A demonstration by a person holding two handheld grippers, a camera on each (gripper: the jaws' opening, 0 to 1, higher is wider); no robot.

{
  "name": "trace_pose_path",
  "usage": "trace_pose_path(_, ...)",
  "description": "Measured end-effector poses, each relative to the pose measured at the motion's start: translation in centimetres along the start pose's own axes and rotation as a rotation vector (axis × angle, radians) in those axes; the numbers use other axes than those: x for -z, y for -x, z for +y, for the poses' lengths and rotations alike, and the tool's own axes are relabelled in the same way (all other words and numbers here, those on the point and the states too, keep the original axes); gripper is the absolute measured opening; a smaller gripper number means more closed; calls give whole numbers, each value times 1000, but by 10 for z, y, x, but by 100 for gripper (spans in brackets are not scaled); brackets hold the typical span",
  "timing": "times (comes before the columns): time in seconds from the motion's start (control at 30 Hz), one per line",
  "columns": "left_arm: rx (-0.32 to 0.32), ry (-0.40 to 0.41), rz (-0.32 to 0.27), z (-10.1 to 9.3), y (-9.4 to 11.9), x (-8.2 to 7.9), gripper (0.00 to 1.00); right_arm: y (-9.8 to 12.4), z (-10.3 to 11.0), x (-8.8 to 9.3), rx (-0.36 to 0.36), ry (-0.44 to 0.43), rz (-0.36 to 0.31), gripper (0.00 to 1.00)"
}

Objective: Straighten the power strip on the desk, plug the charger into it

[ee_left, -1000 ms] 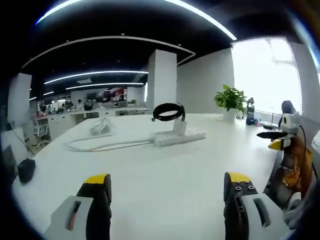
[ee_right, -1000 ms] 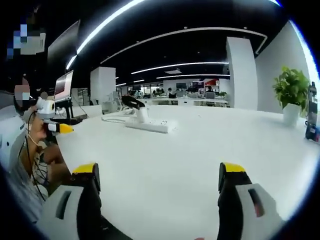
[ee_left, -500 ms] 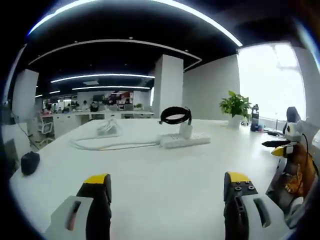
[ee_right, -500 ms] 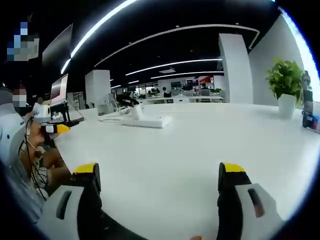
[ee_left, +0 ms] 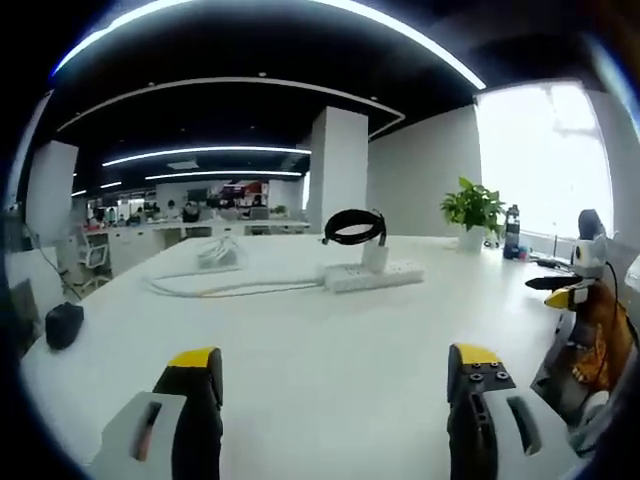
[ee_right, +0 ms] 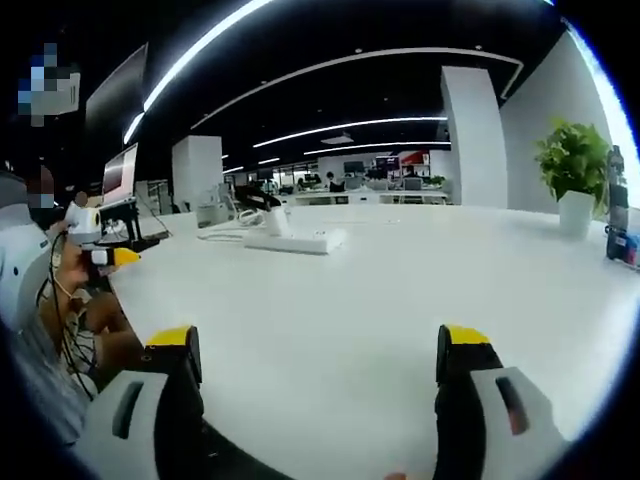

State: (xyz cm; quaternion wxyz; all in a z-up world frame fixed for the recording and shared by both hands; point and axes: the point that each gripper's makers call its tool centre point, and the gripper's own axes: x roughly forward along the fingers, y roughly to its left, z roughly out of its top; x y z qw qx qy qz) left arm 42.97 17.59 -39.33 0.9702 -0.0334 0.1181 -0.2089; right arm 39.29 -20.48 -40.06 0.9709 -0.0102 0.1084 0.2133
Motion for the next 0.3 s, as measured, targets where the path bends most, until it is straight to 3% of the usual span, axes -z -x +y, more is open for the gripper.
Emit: trace_pose_path(0.3,1,-5,16,0,-1,3,95,-2,0,3,3,5,20,97)
